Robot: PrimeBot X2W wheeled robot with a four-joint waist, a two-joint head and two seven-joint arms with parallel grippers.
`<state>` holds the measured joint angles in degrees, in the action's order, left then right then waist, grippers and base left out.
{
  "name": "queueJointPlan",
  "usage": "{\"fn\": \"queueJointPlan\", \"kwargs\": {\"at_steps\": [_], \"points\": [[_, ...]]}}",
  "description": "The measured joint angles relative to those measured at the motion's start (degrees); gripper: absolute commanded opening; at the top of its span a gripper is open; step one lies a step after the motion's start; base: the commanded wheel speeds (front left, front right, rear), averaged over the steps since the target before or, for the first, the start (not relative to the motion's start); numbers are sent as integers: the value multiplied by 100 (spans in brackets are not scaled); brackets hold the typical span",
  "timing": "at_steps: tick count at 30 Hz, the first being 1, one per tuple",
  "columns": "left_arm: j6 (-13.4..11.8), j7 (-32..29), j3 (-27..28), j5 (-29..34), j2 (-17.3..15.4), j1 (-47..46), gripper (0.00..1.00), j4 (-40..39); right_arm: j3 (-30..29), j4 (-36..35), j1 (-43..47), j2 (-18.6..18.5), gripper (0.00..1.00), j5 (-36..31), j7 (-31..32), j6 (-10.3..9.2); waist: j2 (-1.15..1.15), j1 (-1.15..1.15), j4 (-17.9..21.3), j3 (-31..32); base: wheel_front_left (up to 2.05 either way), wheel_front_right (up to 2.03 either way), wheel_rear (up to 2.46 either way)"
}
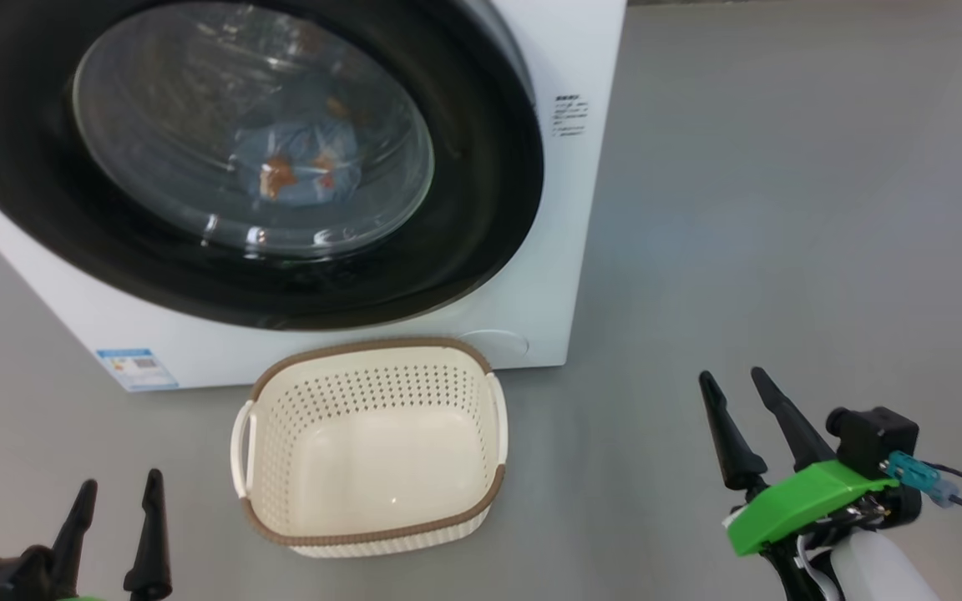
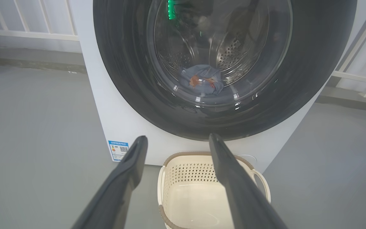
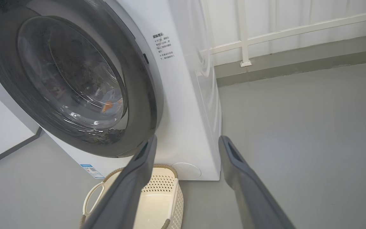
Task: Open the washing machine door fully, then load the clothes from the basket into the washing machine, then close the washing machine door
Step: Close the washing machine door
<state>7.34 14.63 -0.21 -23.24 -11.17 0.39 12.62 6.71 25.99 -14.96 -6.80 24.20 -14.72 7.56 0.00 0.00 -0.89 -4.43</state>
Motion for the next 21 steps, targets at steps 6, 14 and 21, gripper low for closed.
{"fn": "queueJointPlan", "kwargs": {"at_steps": [6, 14, 21], "points": [[0, 0, 75, 41, 1, 218, 100, 4, -100, -27, 224, -59, 100, 11, 0, 0, 0, 0, 178, 180, 0, 0, 0], [0, 0, 105, 80, 0, 339, 100, 10, -258, -47, 400, -131, 100, 11, 0, 0, 0, 0, 307, 301, 0, 0, 0], [0, 0, 110, 83, -1, 404, 100, 11, -350, -63, 511, -136, 100, 10, 0, 0, 0, 0, 354, 386, 0, 0, 0]]}}
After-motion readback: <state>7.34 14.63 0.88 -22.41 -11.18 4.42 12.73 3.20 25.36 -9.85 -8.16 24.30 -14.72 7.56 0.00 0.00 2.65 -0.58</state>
